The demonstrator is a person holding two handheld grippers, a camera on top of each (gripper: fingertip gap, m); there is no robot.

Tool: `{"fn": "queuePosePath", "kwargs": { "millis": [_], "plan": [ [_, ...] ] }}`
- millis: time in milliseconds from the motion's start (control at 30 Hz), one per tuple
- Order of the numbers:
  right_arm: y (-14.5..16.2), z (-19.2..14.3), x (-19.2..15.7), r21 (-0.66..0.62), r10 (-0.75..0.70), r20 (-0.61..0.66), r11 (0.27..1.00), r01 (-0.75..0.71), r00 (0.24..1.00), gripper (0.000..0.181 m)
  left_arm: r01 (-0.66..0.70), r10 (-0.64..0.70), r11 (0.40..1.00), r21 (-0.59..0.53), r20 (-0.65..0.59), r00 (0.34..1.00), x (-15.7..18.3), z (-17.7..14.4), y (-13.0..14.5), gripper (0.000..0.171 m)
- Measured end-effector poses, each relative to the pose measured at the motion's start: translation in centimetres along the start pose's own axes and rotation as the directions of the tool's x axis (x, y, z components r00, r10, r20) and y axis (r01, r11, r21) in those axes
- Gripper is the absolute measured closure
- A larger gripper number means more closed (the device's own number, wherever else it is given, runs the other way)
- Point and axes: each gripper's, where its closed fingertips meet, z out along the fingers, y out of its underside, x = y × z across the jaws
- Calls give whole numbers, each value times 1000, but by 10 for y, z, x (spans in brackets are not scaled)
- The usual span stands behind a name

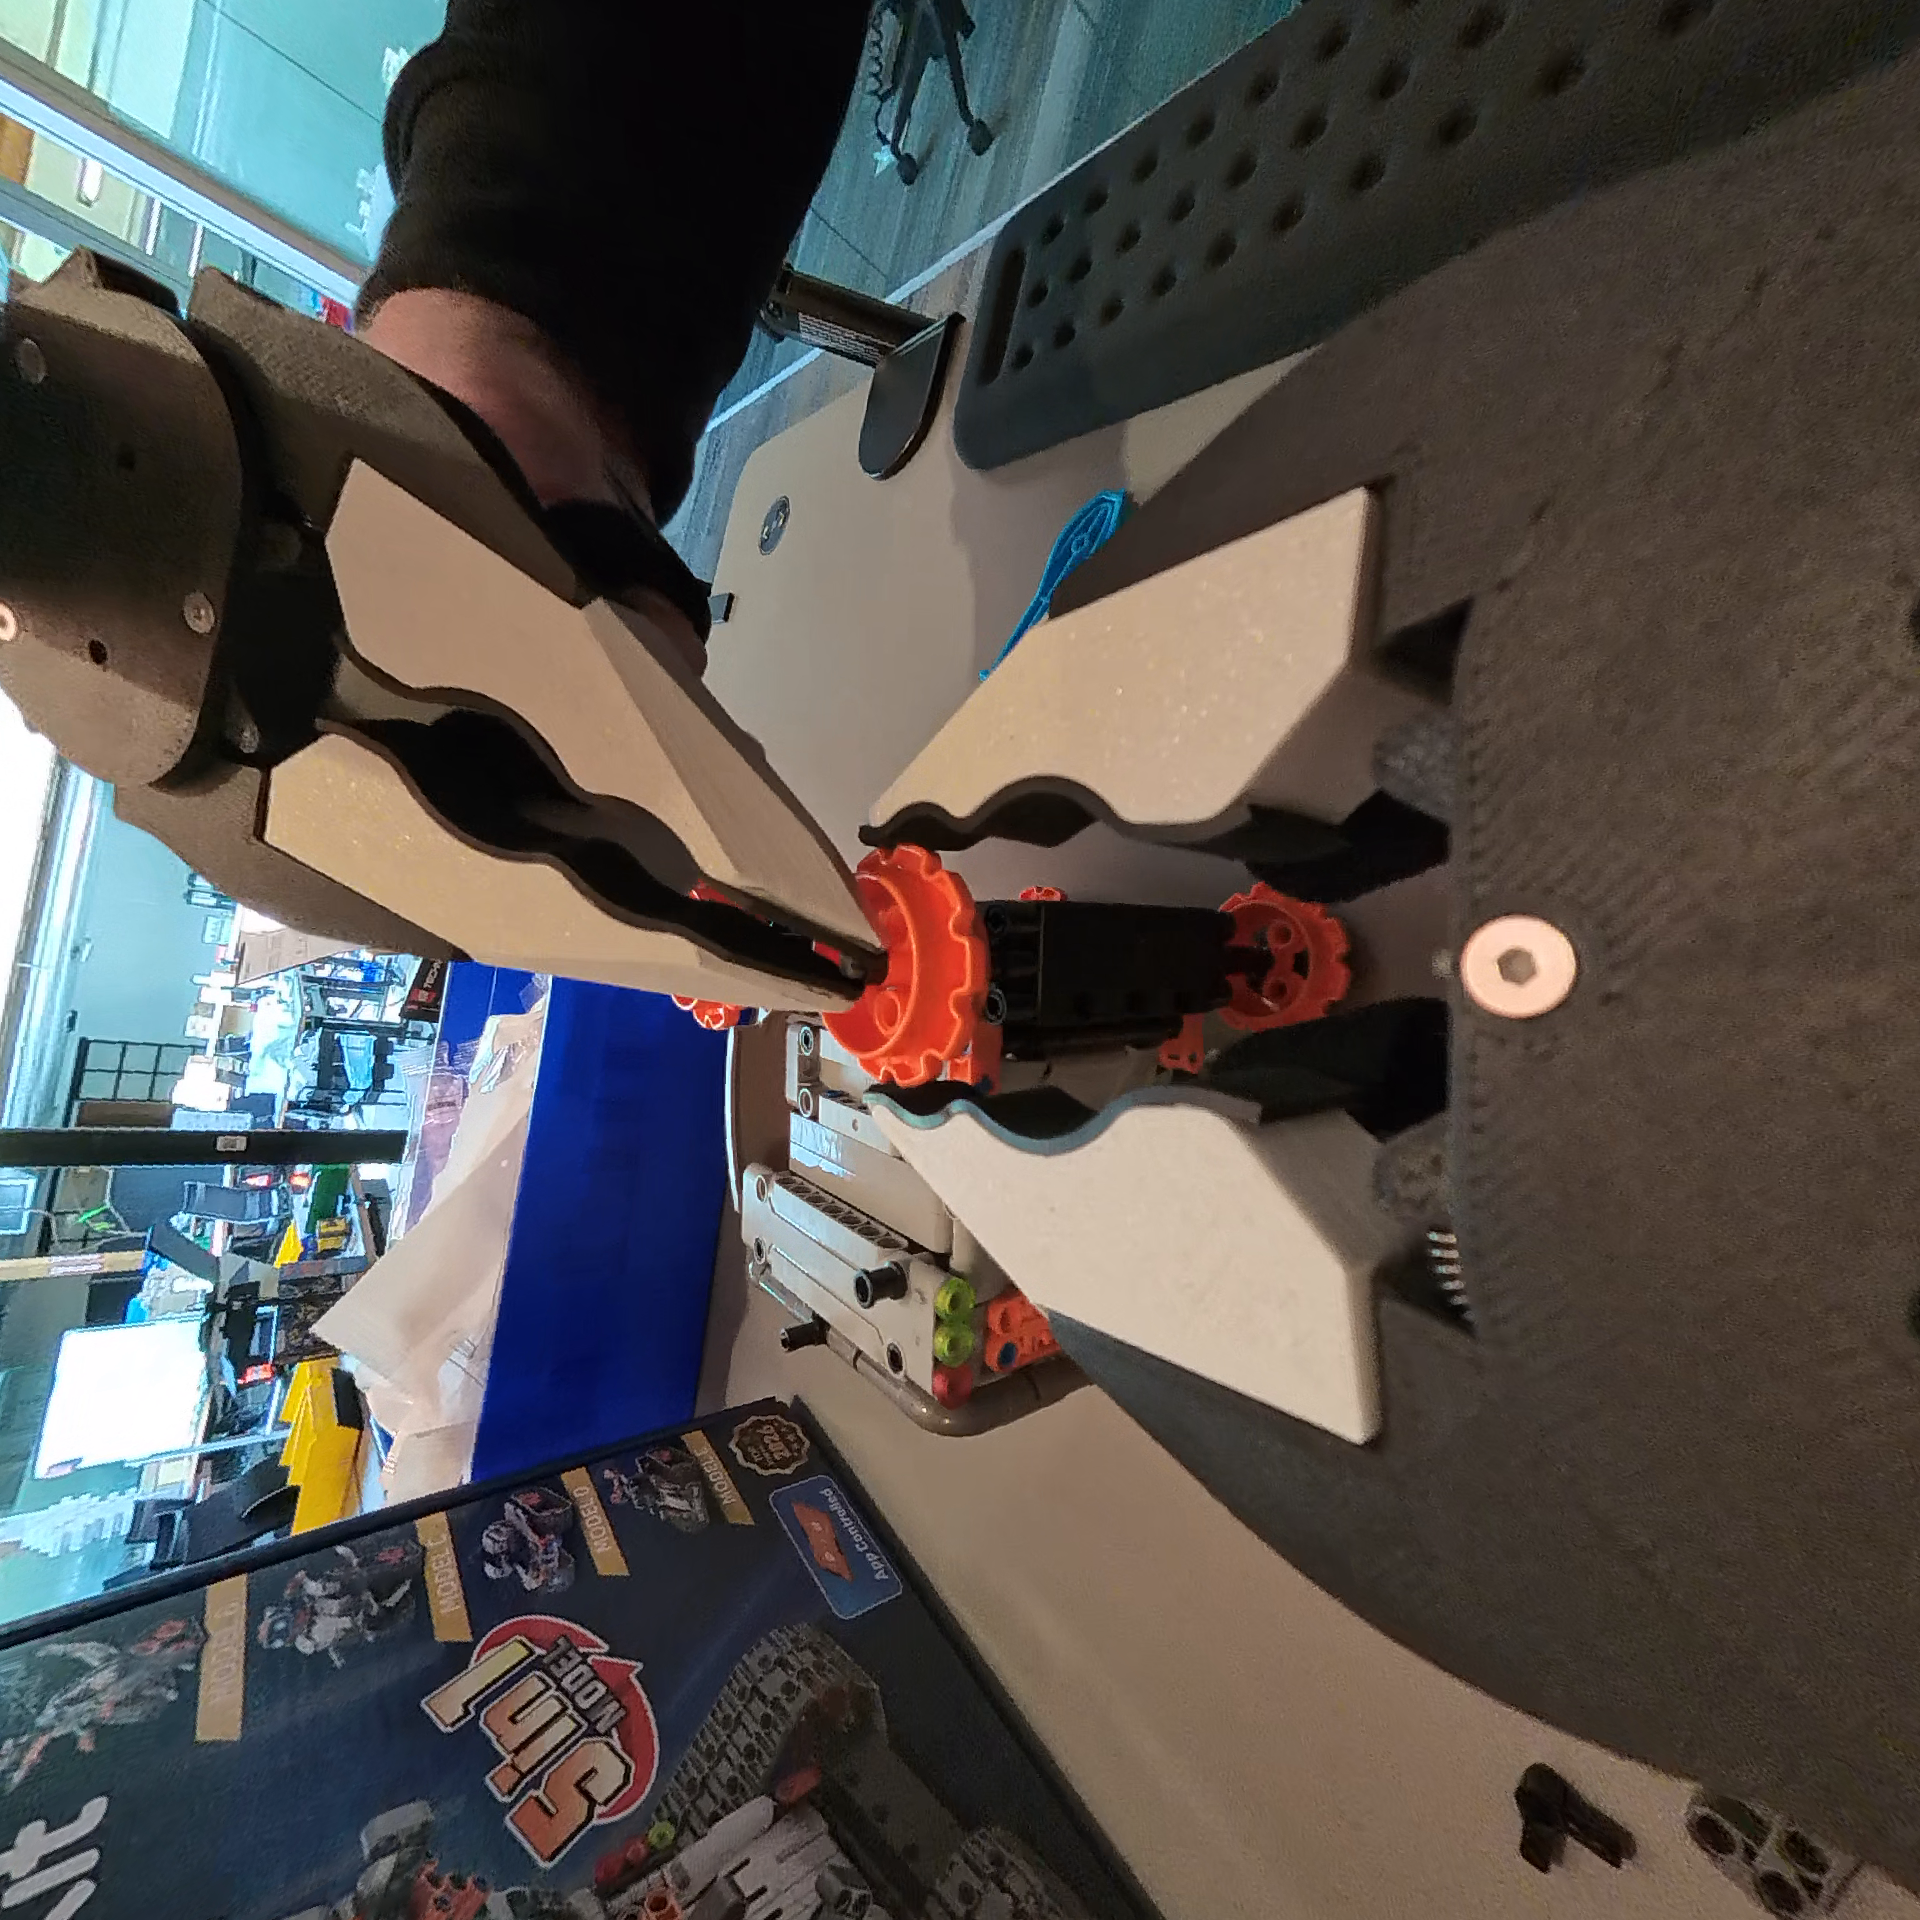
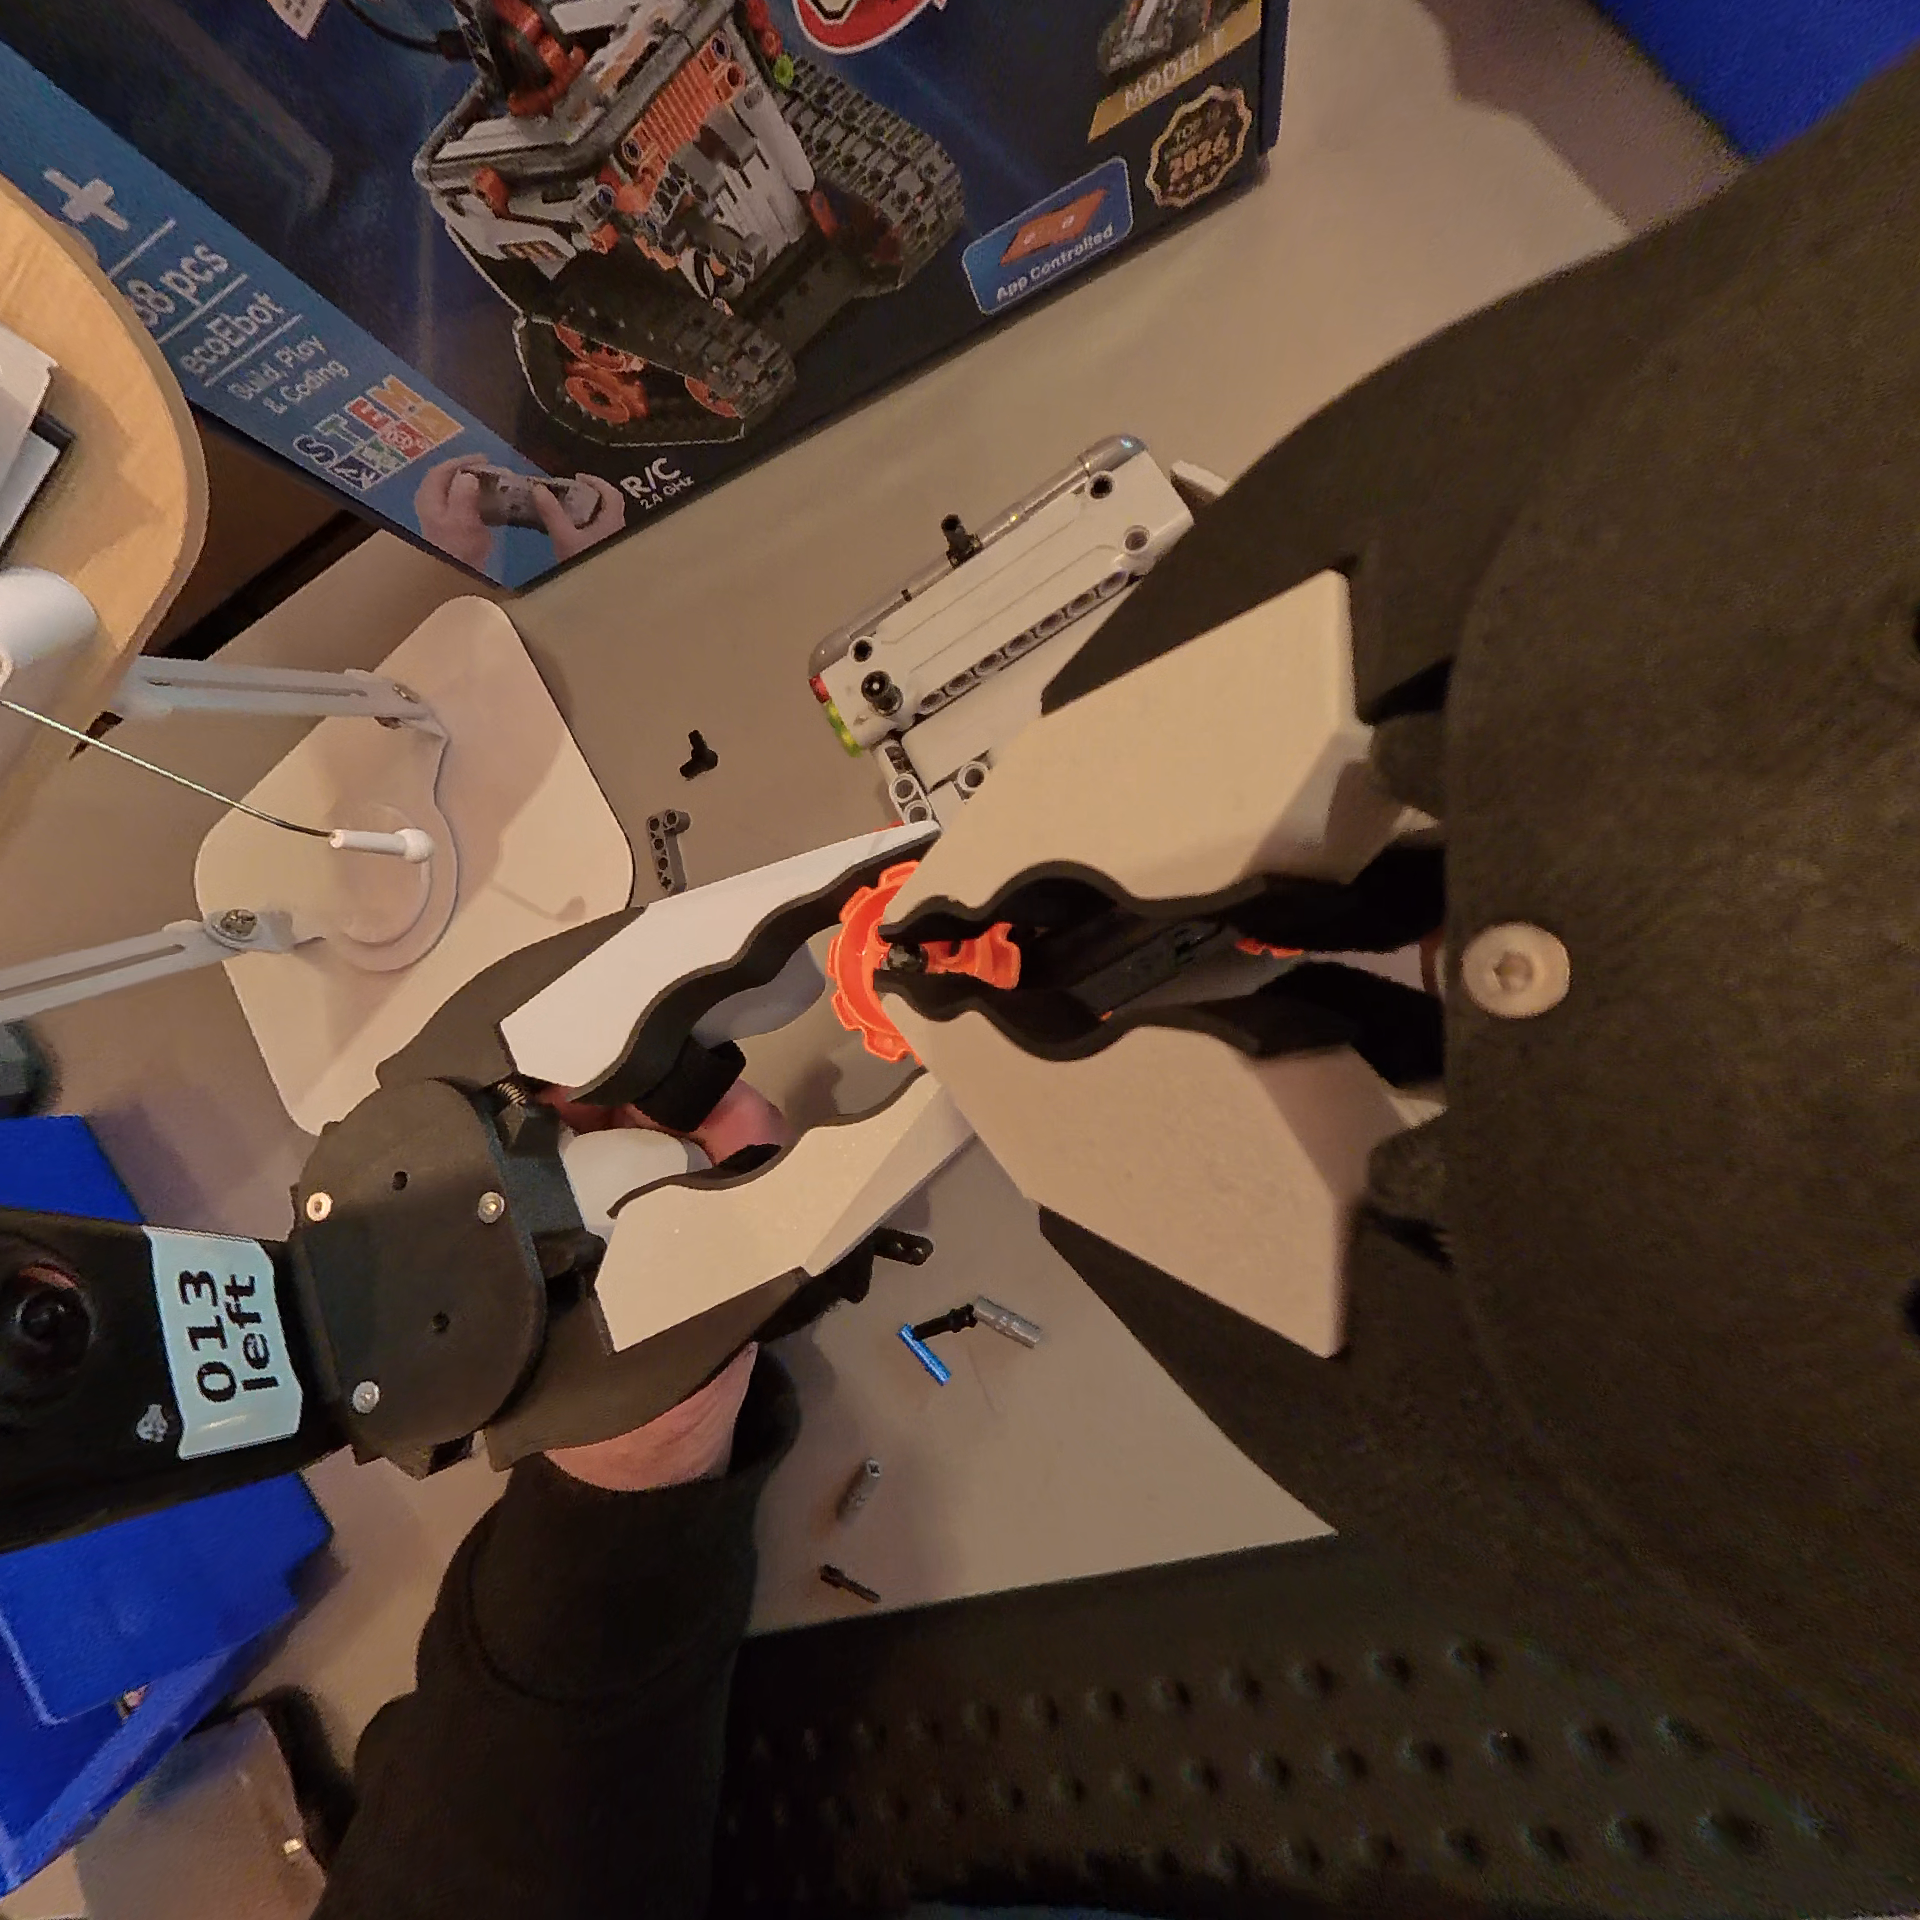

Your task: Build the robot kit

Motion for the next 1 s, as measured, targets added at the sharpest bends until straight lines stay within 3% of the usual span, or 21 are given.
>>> {"fn": "queuePosePath", "kwargs": {
  "millis": [133, 200, 267, 367, 533, 833, 1000],
  "plan": [
    [-3, -2, 2, 59, 64, -9, 996, -63, 998, 181, -31, 31, 999, -10, 13, 999, 0, 0, 1, 128],
    [-34, -25, 4, 253, 136, 49, 957, -144, 989, 181, -28, 29, 1000, -11, 9, 1000, 1, 0, 3, 128],
    [-20, -27, 17, 143, 93, -57, 986, -84, 994, 181, -24, 24, 1000, -17, 19, 1000, 0, -2, 2, 128],
    [-9, -22, 2, 69, 104, 32, 992, -106, 994, 181, -57, 58, 998, -32, 20, 998, 2, -2, 3, 128],
    [4, -5, -4, -75, 4, -19, 997, -5, 1000, 179, -60, 61, 998, -32, 7, 998, 4, -1, 3, 128],
    [7, -1, -7, -214, 41, 111, 977, -16, 993, 174, -77, 78, 996, -45, 16, 997, 4, 0, 4, 128],
    [10, -1, -8, -305, 4, 190, 951, 55, 982, 174, -79, 80, 996, -46, 5, 997, 4, 0, 4, 128]
  ]
}}
